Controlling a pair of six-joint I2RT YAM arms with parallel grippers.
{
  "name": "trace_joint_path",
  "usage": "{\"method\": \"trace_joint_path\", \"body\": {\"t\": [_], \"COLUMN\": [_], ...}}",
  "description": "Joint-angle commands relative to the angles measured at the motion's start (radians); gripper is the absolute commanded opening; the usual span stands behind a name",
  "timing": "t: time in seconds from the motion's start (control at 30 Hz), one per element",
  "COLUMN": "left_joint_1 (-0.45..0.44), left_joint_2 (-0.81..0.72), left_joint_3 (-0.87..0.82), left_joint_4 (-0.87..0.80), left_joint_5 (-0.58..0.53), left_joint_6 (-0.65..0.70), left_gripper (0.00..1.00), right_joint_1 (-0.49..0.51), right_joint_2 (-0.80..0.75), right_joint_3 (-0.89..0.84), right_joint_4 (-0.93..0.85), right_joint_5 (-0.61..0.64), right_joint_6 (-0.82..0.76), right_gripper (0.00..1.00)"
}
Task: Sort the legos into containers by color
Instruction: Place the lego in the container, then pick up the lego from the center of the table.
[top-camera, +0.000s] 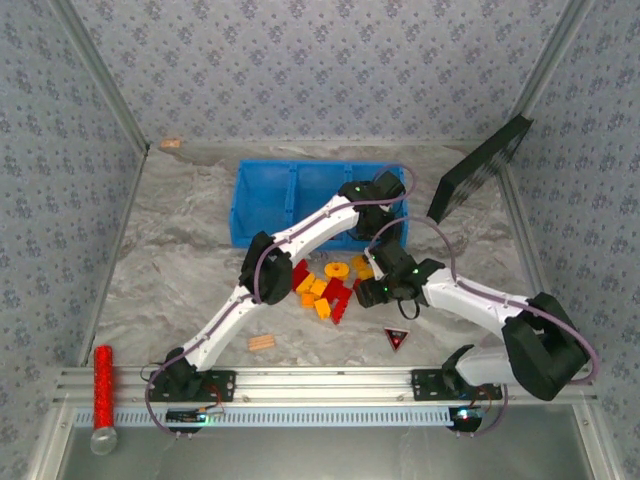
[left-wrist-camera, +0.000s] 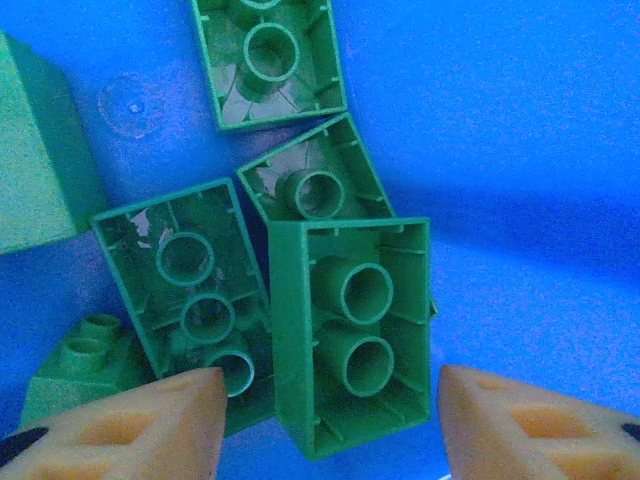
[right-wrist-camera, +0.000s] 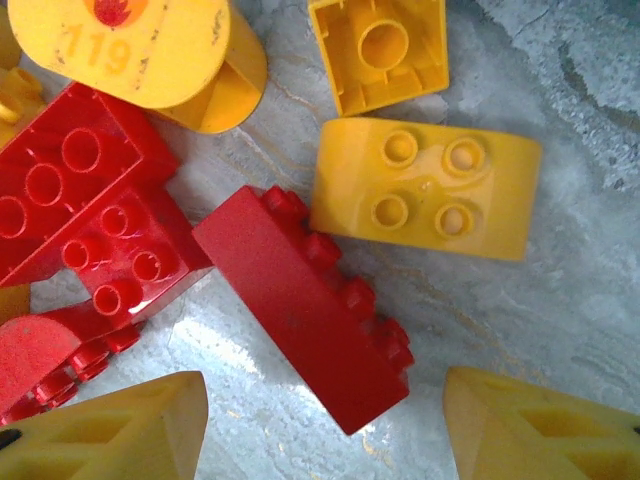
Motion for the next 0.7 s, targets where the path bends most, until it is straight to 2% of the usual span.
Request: {"method": "trace_joint_path", "body": {"t": [0.0, 0.17, 0.37, 0.5, 0.67], "left_joint_1": [0.0, 0.003, 0.01, 0.015, 0.024], "left_joint_2": [-0.051, -0.088, -0.115, -0.135, -0.177], "left_joint_3": [0.001, 0.003, 0.035, 0.043, 0.045], "left_joint_4": [-0.014, 0.029, 0.035, 0.036, 0.049], "left_joint_5": [0.017, 0.039, 0.057, 0.065, 0.08], "left_joint_6": [0.009, 0.006, 0.002, 0.008, 0.009], "left_gripper": [0.61, 0.66, 0.67, 0.67, 0.68], "right_joint_1": [-0.007, -0.017, -0.018, -0.012, -0.008], "right_joint_2": [0.034, 0.073, 0.12, 0.152, 0.175], "right_joint_3": [0.041, 0.053, 0.068, 0.086, 0.092], "right_joint_4": [0.002, 0.023, 0.033, 0.026, 0.02], "right_joint_5": [0.015, -0.022, -0.028, -0.032, -0.033], "right_joint_6": [-0.035, -0.04, -0.04, -0.037, -0.028], "right_gripper": [0.65, 0.65, 0.64, 0.59, 0.47]}}
